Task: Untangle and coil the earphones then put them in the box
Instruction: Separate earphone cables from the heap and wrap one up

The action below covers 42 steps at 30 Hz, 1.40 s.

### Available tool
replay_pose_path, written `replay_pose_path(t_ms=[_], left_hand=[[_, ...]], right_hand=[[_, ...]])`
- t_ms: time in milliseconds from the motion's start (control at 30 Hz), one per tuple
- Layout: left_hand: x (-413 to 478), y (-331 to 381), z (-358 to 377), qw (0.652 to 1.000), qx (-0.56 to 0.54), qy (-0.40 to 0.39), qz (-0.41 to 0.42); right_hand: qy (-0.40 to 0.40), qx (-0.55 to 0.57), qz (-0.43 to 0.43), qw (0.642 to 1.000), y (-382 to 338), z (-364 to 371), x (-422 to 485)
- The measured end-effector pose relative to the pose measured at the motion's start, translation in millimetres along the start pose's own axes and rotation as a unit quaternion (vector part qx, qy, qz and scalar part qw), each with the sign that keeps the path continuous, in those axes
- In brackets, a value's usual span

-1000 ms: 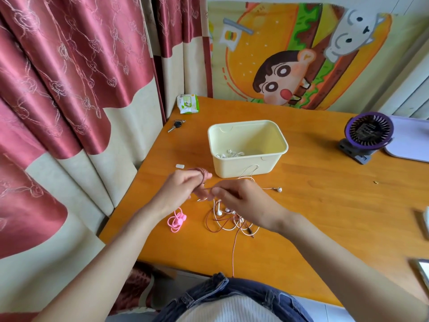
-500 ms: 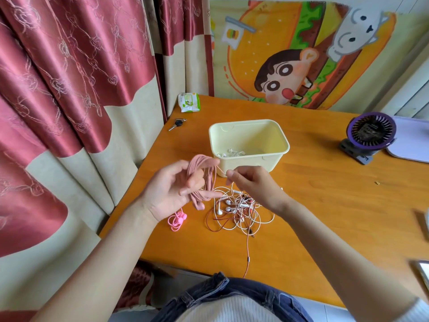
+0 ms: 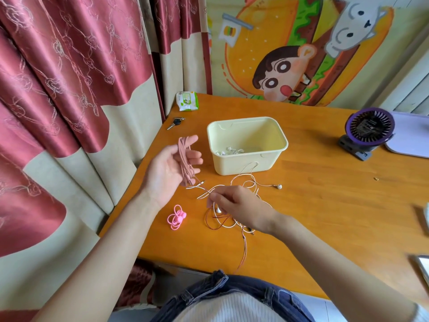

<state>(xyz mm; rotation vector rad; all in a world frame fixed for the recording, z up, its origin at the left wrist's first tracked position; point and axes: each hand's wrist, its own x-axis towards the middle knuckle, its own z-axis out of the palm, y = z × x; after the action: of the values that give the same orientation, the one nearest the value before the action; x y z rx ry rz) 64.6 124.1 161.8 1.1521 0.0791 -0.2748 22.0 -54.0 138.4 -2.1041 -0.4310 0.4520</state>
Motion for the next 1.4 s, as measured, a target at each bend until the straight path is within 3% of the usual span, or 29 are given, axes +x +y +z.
replay_pose_path(t_ms=[100,200,333,433,567,667,800,1033,1233,1333,1400], left_hand=[[-1,-11,-6,0.983,0.183,0.012,0.025],[-5,-20,-10,0.931,0.363,-0.026,0.028],[-15,-34,-6,0.887,0.444,-0.116,-0.055],[-21,-36,-1,0.895,0.400,-0.174,-0.093],[-27,-32,-1,0.938,0.223,-0.230,-0.133],[-30,-21,6,0.966,0.046,-0.193,-0.163],[-25,-11,9,0.971,-0.108,-0.153,-0.152],[-17,-14,9,0.970,-0.197,-0.089,-0.116],[-7,-14,4,0.981,-0.182,-0.023,-0.058],[-2,-26,2,0.999,0.002,0.032,-0.044],[-3,-37,-1,0.982,0.185,0.039,-0.018]], right_hand=[[-0.022,-0.024,0.000,0.999,0,-2,-6],[-0.025,-0.029,0.002,0.999,0,-12,-10],[-0.001,-0.033,-0.012,0.999,1,-28,-5],[0.021,-0.020,-0.022,0.999,3,-38,1],[0.068,0.022,-0.022,0.997,12,-45,7],[0.074,0.049,-0.020,0.996,18,-40,8],[0.072,0.066,-0.001,0.995,25,-24,10],[0.093,0.065,0.020,0.993,20,4,10],[0.016,0.022,0.023,0.999,31,15,3],[-0.021,-0.037,-0.003,0.999,31,23,0],[-0.045,-0.077,-0.018,0.996,30,26,-2]])
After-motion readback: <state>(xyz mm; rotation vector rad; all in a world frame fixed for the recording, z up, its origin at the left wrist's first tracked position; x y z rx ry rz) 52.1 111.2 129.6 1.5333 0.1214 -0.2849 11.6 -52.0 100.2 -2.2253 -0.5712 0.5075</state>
